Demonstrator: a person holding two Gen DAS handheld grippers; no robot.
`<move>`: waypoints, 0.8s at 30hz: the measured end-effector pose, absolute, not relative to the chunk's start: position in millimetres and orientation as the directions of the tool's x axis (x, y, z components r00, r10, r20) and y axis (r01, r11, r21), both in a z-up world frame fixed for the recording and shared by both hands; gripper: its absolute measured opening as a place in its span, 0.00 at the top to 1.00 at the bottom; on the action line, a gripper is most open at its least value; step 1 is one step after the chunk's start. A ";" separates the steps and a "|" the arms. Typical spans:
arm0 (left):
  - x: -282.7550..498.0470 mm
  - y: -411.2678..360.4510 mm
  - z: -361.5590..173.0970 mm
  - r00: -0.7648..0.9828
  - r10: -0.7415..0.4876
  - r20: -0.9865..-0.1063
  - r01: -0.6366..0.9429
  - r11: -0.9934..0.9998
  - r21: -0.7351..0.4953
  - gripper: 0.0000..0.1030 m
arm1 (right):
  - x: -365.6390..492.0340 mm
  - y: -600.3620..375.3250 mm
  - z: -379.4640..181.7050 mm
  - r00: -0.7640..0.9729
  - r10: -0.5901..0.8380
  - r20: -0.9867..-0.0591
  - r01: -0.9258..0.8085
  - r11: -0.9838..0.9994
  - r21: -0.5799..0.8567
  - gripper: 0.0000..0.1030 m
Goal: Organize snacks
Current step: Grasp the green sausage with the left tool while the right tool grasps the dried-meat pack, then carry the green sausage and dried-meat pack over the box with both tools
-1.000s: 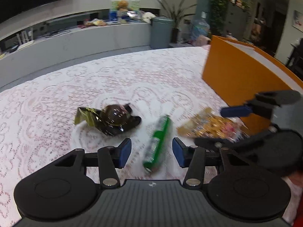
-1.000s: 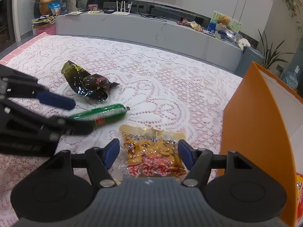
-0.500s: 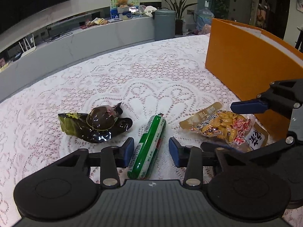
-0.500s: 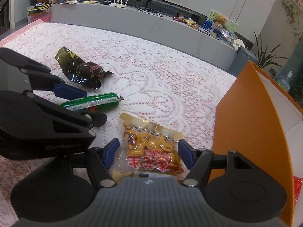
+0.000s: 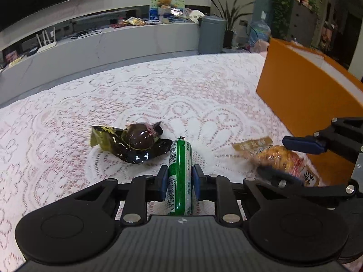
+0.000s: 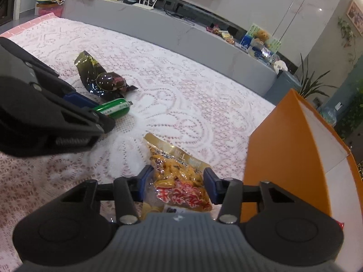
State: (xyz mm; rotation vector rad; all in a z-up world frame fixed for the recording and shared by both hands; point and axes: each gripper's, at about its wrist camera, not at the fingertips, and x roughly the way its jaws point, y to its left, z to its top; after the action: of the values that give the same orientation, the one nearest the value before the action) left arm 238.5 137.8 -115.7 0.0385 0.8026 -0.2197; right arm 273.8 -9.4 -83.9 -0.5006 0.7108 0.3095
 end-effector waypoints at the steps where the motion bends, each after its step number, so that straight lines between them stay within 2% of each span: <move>1: 236.8 138.8 -112.8 0.676 -0.188 -0.713 0.207 0.976 -0.062 0.76 | 270.5 -8.0 -81.8 0.743 0.094 -0.662 -0.424 0.831 -0.359 0.69; 2: 234.5 140.0 -109.7 0.679 -0.195 -0.707 0.202 0.976 -0.075 0.76 | 267.6 -7.5 -78.8 0.759 0.095 -0.644 -0.421 0.826 -0.374 0.73; 8: 217.8 140.0 -95.3 0.682 -0.206 -0.702 0.175 0.978 -0.117 0.76 | 260.0 -11.4 -68.9 0.759 0.136 -0.636 -0.430 0.839 -0.334 0.75; 10: 210.5 139.5 -89.6 0.688 -0.209 -0.695 0.167 0.977 -0.130 0.76 | 254.3 -11.7 -63.3 0.768 0.150 -0.622 -0.433 0.837 -0.333 0.82; 24: 163.0 123.9 -43.7 0.718 -0.195 -0.669 0.064 0.974 -0.216 0.77 | 211.5 -35.5 -4.3 0.746 0.306 -0.591 -0.502 0.842 -0.198 0.82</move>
State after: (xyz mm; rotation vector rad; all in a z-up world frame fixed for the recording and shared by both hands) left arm 163.0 123.9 -43.7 -0.1821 0.7579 -0.1444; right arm 211.5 -35.5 -4.3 -0.3595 0.5764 0.4523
